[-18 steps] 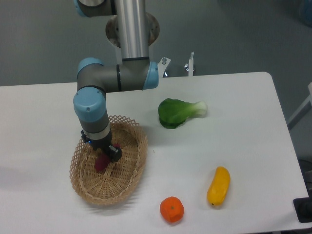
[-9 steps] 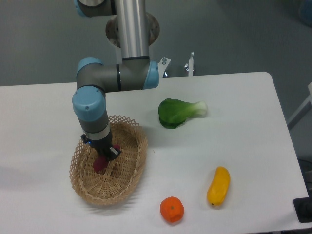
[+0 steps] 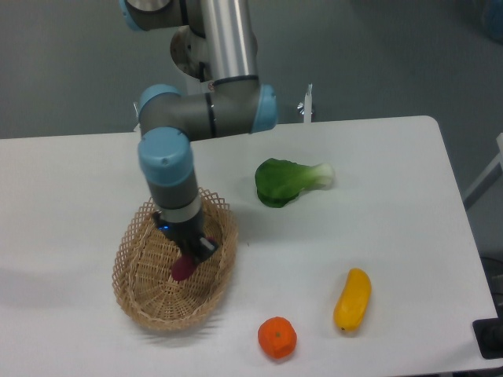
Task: Pick up the sweet potato from the basket
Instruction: 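Lift the held sweet potato up and out of the basket, then carry the sweet potato away from the basket, holding it raised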
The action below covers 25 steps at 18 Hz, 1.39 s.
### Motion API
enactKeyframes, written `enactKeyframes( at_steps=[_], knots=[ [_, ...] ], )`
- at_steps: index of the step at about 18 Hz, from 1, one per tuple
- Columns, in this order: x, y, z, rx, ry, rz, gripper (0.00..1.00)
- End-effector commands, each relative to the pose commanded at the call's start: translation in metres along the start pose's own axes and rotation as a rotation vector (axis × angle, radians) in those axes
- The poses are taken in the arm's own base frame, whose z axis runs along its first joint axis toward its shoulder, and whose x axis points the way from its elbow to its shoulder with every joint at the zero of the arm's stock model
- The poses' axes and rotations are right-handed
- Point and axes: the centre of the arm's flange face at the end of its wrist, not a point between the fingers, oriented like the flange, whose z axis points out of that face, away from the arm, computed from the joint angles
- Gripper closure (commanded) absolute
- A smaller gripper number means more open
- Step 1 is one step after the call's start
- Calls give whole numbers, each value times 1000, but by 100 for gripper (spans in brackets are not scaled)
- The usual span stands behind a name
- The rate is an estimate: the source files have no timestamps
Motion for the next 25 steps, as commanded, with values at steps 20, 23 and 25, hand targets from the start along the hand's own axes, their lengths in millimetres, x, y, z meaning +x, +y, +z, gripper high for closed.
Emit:
enactKeyframes(
  at_steps=[20,23,25],
  knots=[
    [-203,209,-90,-55,-31,177,87],
    [-201,207,-90,-54,-31,180,87],
    [-201,207,-89,-55,-28,180,87]
  ],
)
